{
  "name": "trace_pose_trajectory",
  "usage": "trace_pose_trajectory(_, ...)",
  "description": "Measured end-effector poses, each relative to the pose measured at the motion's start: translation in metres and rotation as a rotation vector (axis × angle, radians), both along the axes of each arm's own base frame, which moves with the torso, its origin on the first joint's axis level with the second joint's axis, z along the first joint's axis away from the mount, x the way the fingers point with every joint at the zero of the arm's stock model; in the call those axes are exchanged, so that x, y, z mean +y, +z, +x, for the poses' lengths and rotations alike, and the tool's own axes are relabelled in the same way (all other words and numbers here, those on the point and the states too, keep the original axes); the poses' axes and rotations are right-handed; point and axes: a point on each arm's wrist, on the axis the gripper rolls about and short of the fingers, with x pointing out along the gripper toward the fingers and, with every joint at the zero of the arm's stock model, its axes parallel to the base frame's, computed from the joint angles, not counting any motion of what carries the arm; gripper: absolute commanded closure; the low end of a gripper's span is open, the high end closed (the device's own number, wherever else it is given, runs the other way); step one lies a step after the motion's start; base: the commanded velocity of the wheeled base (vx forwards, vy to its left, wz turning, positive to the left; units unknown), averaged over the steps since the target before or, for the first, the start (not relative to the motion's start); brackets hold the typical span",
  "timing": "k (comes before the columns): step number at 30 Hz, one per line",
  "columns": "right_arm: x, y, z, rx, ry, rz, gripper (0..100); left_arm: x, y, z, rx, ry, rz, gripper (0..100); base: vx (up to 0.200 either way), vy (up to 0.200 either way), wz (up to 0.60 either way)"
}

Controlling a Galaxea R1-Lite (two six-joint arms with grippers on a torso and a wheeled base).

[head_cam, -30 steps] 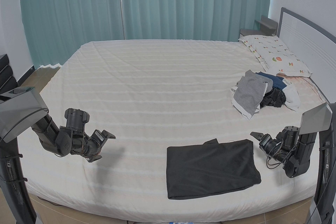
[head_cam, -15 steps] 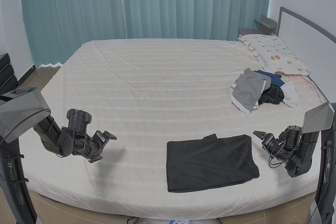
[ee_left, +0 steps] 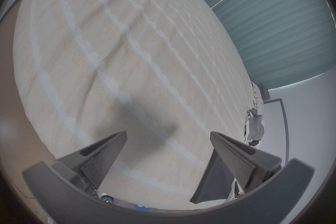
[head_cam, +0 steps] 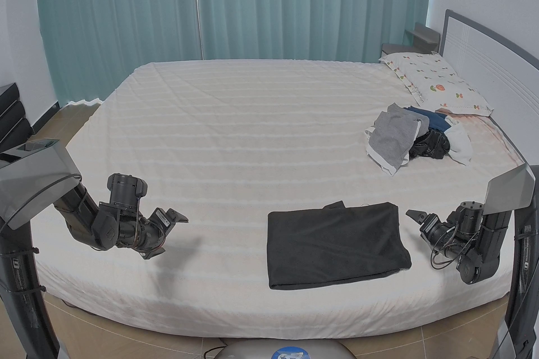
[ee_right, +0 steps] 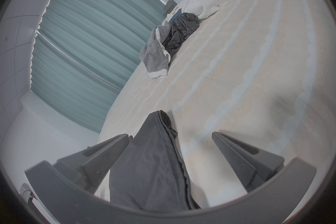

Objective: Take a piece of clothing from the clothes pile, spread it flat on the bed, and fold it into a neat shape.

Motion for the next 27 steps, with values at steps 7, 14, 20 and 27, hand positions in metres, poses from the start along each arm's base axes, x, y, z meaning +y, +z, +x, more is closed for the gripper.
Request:
trace_pose_trajectory(7,0.0,-0.001,0.0,0.002,0.001,0.0,0,-0.006,0.001,0.001,-0.005,-0.015,-0.002,0,0.0,-0.2,0.0)
trace_pose_trajectory(14,0.001,-0.001,0.0,0.004,0.001,0.0,0,-0.007,0.002,0.001,-0.008,-0.019,-0.002,0,0.0,-0.2,0.0)
trace_pose_trajectory(20,0.001,-0.002,0.0,0.007,0.001,-0.001,0,-0.008,0.002,0.001,-0.006,-0.026,-0.008,0,0.0,-0.2,0.0)
trace_pose_trajectory(27,0.002,-0.002,0.0,0.007,0.004,-0.001,0,-0.017,0.002,0.0,-0.011,-0.056,-0.008,0,0.0,-0.2,0.0)
